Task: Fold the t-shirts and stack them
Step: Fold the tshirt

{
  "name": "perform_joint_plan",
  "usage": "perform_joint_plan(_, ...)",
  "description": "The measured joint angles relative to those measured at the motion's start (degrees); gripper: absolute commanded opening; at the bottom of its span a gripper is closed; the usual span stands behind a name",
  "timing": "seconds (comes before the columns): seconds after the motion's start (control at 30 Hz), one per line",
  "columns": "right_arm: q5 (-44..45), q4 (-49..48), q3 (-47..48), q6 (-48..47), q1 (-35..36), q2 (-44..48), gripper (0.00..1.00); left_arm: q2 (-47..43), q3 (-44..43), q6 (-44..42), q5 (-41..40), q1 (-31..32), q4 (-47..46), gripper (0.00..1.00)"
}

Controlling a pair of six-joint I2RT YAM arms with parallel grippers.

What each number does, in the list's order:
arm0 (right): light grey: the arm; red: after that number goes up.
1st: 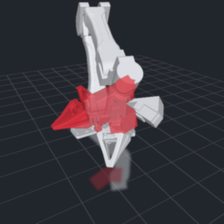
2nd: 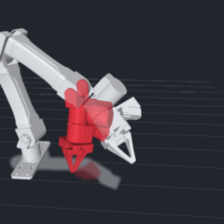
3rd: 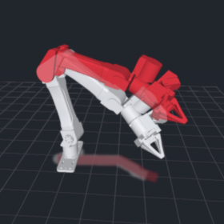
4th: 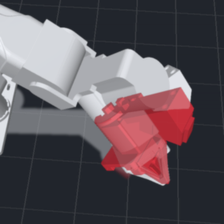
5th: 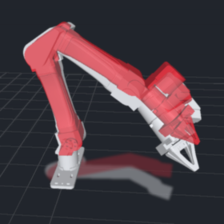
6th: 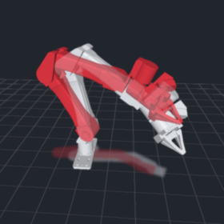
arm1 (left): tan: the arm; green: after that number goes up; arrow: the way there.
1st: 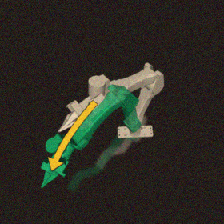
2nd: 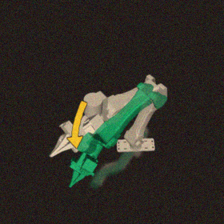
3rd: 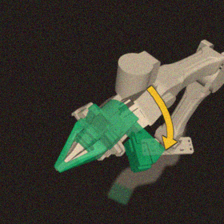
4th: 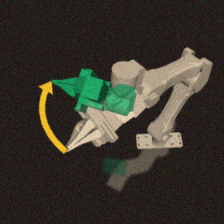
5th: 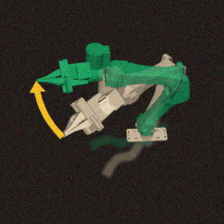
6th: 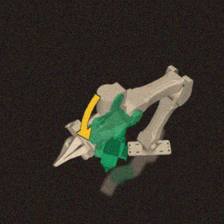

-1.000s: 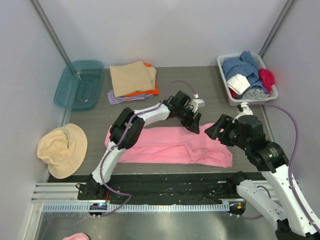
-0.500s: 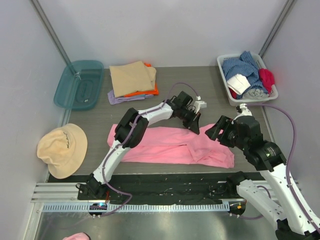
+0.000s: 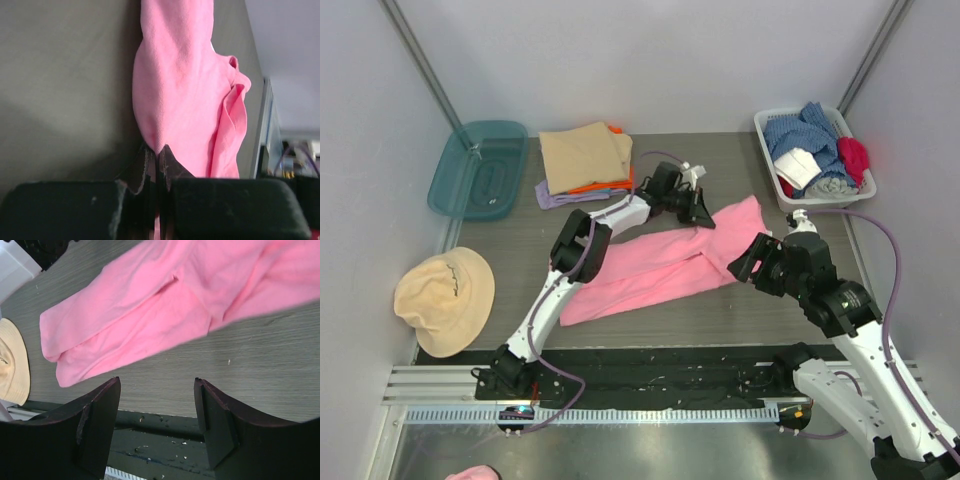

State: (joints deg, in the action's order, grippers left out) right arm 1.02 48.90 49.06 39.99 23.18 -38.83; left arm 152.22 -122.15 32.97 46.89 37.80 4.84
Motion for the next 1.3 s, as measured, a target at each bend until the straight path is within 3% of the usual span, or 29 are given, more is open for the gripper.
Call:
perform_joint_plan(0.3,-0.02,-1.90,-2.16,1.18,0.00,-0.96,0.68,8.02,-10.34,16.39,-11.39,-9.29,-9.90,0.00)
perform_joint_plan(0.47,0.00,-2.51,-2.19,1.42,0.00,-1.07,0.68,8.68,-11.13,22.71,-18.99,-11.15,-12.13,0.01)
perform_joint_plan(0.53,0.00,-2.64,-2.21,1.55,0.00,-1.07,0.68,9.01,-11.78,24.90,-21.03,-11.52,-12.72,0.05)
perform_joint_plan(0.7,0.02,-3.06,-3.06,1.60,0.00,-1.07,0.70,9.44,-12.74,28.57,-23.67,-12.24,-14.27,0.53)
perform_joint_plan(0.9,-0.07,-4.31,-5.64,1.60,0.00,-1.20,0.70,8.46,-12.74,28.63,-23.82,-12.81,-15.63,0.94)
perform_joint_plan(0.97,-0.07,-4.46,-6.25,1.60,0.00,-1.36,0.70,7.41,-12.72,27.82,-23.71,-12.92,-14.86,1.00)
perform_joint_plan(1.1,-0.39,-6.27,-7.76,1.53,0.00,-1.51,0.70,2.38,-10.88,24.83,-23.32,-13.49,-12.04,1.00)
perform_joint_plan(1.3,-3.98,-13.51,-14.80,1.99,0.04,-5.62,0.70,-15.76,-2.71,14.16,-24.98,-14.32,-2.43,1.00)
